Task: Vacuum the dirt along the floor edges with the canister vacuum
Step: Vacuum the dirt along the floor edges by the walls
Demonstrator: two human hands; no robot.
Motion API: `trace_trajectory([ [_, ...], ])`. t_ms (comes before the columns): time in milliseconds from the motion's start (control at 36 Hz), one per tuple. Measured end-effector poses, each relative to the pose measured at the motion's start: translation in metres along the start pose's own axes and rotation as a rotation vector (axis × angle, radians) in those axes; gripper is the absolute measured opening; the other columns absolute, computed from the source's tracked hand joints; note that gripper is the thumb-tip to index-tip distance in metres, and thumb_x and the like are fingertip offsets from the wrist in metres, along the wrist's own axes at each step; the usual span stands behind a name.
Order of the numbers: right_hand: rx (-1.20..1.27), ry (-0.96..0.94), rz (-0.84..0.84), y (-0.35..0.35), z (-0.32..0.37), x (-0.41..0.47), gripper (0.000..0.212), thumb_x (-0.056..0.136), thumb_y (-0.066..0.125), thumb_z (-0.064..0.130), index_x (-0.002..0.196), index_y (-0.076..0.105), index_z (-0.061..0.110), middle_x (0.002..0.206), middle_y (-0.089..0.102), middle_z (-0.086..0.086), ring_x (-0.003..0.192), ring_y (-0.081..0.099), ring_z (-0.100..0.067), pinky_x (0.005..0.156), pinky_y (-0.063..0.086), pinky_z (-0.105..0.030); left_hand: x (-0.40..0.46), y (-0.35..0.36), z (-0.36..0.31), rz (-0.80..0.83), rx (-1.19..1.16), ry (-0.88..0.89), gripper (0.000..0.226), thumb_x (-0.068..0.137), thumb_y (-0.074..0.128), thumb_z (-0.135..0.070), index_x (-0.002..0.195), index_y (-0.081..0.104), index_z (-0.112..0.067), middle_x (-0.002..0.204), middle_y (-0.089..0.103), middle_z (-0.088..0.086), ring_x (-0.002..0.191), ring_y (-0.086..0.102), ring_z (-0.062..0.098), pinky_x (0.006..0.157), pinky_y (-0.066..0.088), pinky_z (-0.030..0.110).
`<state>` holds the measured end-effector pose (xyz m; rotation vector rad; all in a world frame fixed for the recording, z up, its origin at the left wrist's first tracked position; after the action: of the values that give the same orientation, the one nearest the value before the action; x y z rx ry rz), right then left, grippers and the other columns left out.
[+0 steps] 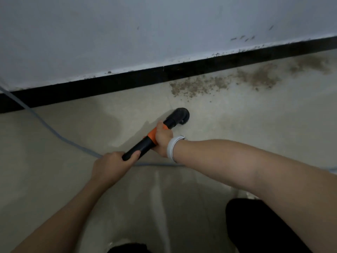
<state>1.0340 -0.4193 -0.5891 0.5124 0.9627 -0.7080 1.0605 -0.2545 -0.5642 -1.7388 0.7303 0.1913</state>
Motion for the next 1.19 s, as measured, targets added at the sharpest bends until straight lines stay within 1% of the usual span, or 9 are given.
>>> trace_trajectory([
  [111,-0.041,0.037,0.064,-0.024,0.027,0.014,0.048,0.098,0.041,0.052,0.122,0.045,0.011,0.120,0.054,-0.015,0.105,0.060,-0.034,0.079,0.057,-0.050,0.009,-0.004,-0.038,-0.022,0.031,0.016,0.061,0.086,0.032,-0.072,0.064,0.056,-0.020,0.067,0.062,0.002,0.069,0.060,0.023,0.061,0.044,0.030],
  [194,-0.024,0.080,0.090,-0.052,0.045,0.024,0.058,0.097,0.042,0.054,0.134,0.042,0.010,0.126,0.054,-0.015,0.108,0.059,-0.034,0.072,0.058,-0.046,0.016,0.000,-0.075,-0.031,0.079,-0.003,0.057,0.087,0.034,-0.070,0.070,0.059,-0.022,0.066,0.059,-0.001,0.069,0.058,0.022,0.058,0.037,0.029],
  [361,0.059,0.104,0.072,-0.124,0.068,0.040,0.037,0.100,0.041,0.049,0.112,0.041,0.014,0.107,0.053,-0.009,0.109,0.057,-0.031,0.085,0.053,-0.044,0.023,0.023,-0.142,-0.034,0.168,0.028,0.053,0.087,0.035,-0.070,0.064,0.049,-0.025,0.059,0.050,-0.008,0.064,0.052,0.017,0.054,0.032,0.029],
  [500,0.141,0.057,-0.010,-0.153,0.064,0.040,0.050,0.096,0.047,0.051,0.120,0.047,0.007,0.106,0.060,-0.014,0.101,0.063,-0.034,0.088,0.055,-0.051,0.019,0.030,-0.170,-0.010,0.273,0.046,0.051,0.084,0.032,-0.075,0.076,0.054,-0.029,0.060,0.048,-0.009,0.065,0.052,0.016,0.056,0.035,0.028],
  [667,0.188,0.019,-0.088,-0.162,0.073,0.041,0.047,0.096,0.050,0.048,0.117,0.045,0.007,0.093,0.058,-0.012,0.092,0.067,-0.038,0.082,0.057,-0.052,0.014,0.035,-0.186,0.012,0.220,0.017,0.054,0.085,0.031,-0.075,0.075,0.054,-0.026,0.070,0.055,-0.006,0.070,0.055,0.017,0.059,0.038,0.028],
  [778,0.198,-0.010,-0.103,-0.170,0.073,0.040,0.044,0.098,0.049,0.043,0.118,0.043,0.005,0.092,0.056,-0.013,0.070,0.066,-0.031,0.063,0.058,-0.041,0.018,0.048,-0.186,0.002,0.164,0.058,0.056,0.083,0.030,-0.078,0.065,0.042,-0.026,0.063,0.050,-0.007,0.069,0.058,0.017,0.058,0.038,0.027],
  [917,0.179,-0.039,-0.147,-0.191,0.071,0.042,0.042,0.099,0.048,0.042,0.116,0.044,0.004,0.089,0.056,-0.013,0.064,0.064,-0.029,0.059,0.056,-0.039,0.021,0.067,-0.193,0.010,0.092,0.122,0.072,0.054,0.003,-0.085,0.063,0.042,-0.026,0.058,0.048,-0.007,0.067,0.059,0.017,0.052,0.031,0.027],
  [1111,0.266,-0.018,-0.257,-0.222,0.062,0.034,0.039,0.099,0.050,0.038,0.113,0.046,0.001,0.087,0.052,-0.014,0.068,0.059,-0.029,0.056,0.053,-0.040,0.011,0.079,-0.210,0.063,0.152,0.223,0.057,0.083,0.032,-0.078,0.072,0.046,-0.024,0.081,0.066,0.001,0.082,0.064,0.023,0.063,0.038,0.030],
  [1194,0.223,-0.033,-0.280,-0.217,0.073,0.040,0.042,0.098,0.051,0.039,0.116,0.045,0.001,0.089,0.054,-0.014,0.079,0.060,-0.033,0.074,0.056,-0.051,0.013,0.078,-0.212,0.076,0.071,0.195,0.054,0.085,0.032,-0.075,0.066,0.040,-0.025,0.074,0.059,-0.001,0.081,0.063,0.023,0.063,0.039,0.029],
])
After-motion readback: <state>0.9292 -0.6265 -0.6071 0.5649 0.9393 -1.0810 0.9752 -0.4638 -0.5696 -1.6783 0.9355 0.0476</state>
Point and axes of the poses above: each hand's wrist, its own x-axis towards the middle knuckle, its own y-axis out of the palm, z = x × y, the point moved 5 cm from there along x, towards the middle knuckle
